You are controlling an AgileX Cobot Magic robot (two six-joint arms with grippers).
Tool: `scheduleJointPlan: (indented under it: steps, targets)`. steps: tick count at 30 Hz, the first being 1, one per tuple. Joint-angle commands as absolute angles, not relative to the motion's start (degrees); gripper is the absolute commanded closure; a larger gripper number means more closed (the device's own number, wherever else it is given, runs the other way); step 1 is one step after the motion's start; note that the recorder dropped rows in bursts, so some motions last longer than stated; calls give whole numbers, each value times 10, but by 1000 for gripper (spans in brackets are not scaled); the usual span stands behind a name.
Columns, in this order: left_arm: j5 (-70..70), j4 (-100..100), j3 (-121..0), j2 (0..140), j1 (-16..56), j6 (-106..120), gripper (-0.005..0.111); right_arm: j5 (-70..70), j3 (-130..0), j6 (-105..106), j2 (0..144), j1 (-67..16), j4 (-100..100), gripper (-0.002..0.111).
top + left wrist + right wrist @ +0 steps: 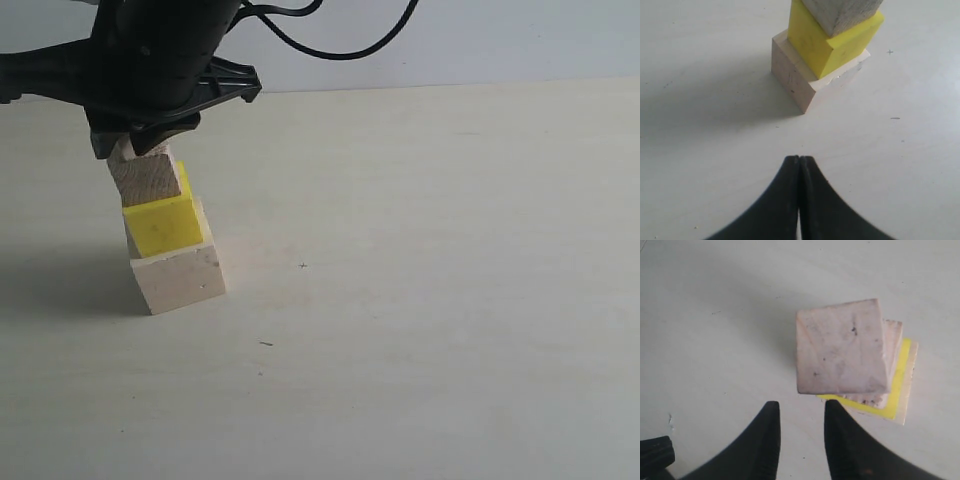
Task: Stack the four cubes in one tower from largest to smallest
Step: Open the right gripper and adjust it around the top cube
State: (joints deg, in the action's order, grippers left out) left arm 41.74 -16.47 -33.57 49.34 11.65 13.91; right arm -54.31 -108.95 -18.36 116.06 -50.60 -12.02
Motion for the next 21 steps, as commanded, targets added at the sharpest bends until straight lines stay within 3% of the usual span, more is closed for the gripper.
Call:
scheduleJointPlan:
  steps: [1, 21]
  targets:
    - [414, -166, -334, 494, 120, 138, 107, -526, -1091, -176, 1160, -507, -120, 77]
    - [414, -167, -334, 494, 120, 137, 107, -508, -1091, -155, 1160, -507, -140, 77]
